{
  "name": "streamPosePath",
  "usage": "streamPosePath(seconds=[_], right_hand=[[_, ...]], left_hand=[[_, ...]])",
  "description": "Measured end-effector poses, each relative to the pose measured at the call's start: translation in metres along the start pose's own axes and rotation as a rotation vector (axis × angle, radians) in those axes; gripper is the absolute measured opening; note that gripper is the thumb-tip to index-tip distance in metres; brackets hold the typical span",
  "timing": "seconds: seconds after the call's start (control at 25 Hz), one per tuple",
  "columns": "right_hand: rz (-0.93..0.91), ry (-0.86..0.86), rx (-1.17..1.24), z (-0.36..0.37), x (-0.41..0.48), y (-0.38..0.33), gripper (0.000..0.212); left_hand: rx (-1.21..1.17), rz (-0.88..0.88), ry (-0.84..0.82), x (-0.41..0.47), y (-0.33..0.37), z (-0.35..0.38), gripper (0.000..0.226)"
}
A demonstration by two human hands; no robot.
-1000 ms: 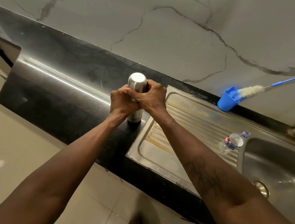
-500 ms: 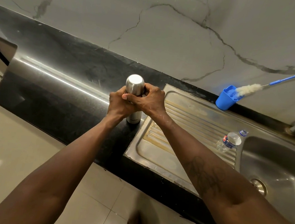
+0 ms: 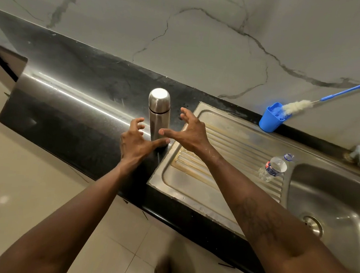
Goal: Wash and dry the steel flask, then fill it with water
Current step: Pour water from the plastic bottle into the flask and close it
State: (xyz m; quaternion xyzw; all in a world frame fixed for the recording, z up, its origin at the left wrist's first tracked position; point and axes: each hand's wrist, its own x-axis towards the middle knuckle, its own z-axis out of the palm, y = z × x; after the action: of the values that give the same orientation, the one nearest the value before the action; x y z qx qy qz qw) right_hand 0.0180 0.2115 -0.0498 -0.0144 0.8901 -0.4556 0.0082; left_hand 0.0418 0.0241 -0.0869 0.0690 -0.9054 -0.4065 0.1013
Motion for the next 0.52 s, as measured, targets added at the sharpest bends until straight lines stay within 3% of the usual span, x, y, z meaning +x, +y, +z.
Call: streamPosePath(seconds=[0.28, 0.52], right_hand=[[-0.050, -0.042, -0.023, -0.041, -0.044, 0.036, 0.109], [-0.088, -0.070, -0.043, -0.095, -0.092, 0.086, 0.092]], left_hand=[[-0.046, 0.007, 0.094, -0.057, 0.037, 0.015, 0.098], [-0.086, 0.025, -0.022, -0.102, 0.082, 0.071, 0.090]])
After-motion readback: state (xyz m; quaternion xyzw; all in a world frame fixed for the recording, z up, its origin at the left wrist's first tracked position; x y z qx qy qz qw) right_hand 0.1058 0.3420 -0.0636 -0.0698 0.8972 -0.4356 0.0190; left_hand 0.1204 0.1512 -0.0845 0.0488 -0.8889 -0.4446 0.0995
